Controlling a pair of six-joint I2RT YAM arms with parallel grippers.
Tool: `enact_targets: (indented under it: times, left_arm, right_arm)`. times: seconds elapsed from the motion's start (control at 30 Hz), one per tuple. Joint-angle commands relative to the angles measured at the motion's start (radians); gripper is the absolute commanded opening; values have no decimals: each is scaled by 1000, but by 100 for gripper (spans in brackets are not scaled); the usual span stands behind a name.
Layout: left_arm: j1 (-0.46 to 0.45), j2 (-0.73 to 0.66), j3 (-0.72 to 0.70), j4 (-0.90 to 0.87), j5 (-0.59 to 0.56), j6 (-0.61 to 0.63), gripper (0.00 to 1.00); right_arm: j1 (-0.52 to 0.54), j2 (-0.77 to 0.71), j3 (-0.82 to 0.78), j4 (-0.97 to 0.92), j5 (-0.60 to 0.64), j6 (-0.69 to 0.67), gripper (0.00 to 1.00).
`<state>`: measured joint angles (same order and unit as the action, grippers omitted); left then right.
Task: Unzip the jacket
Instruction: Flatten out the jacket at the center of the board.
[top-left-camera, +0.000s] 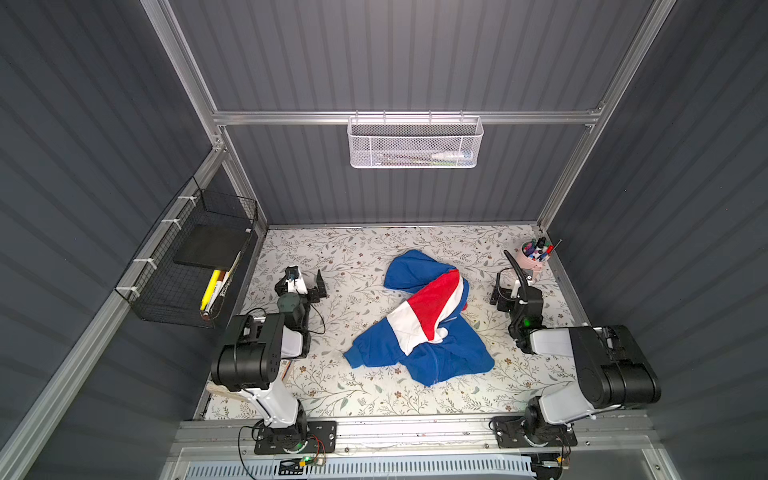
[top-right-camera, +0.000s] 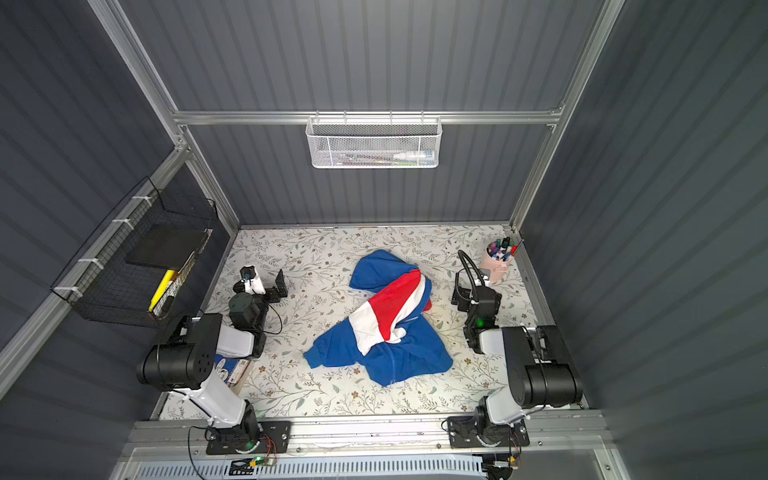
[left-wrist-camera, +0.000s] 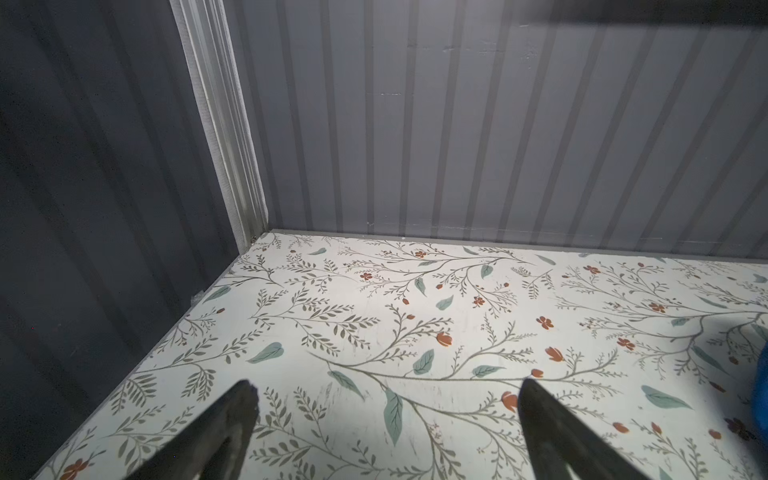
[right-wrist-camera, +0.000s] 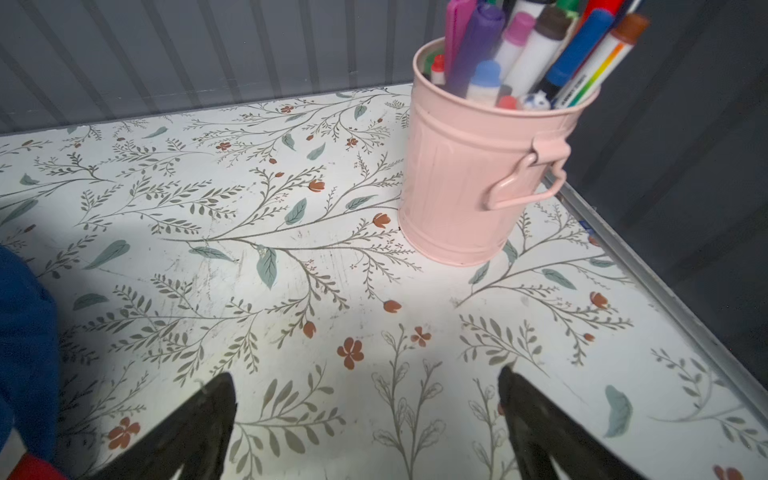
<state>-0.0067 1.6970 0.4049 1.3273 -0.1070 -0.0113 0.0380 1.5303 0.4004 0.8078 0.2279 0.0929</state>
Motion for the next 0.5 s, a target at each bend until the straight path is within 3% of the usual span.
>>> enact_targets:
  times: [0.0,0.47]
  left_arm:
    - [1,2,15,5,14,6,99]
    - [1,2,12,5,14,7,99]
  right_arm:
    - [0,-4,9,16,-4,1,99]
    - [-2,-3,14,13,-9,0,99]
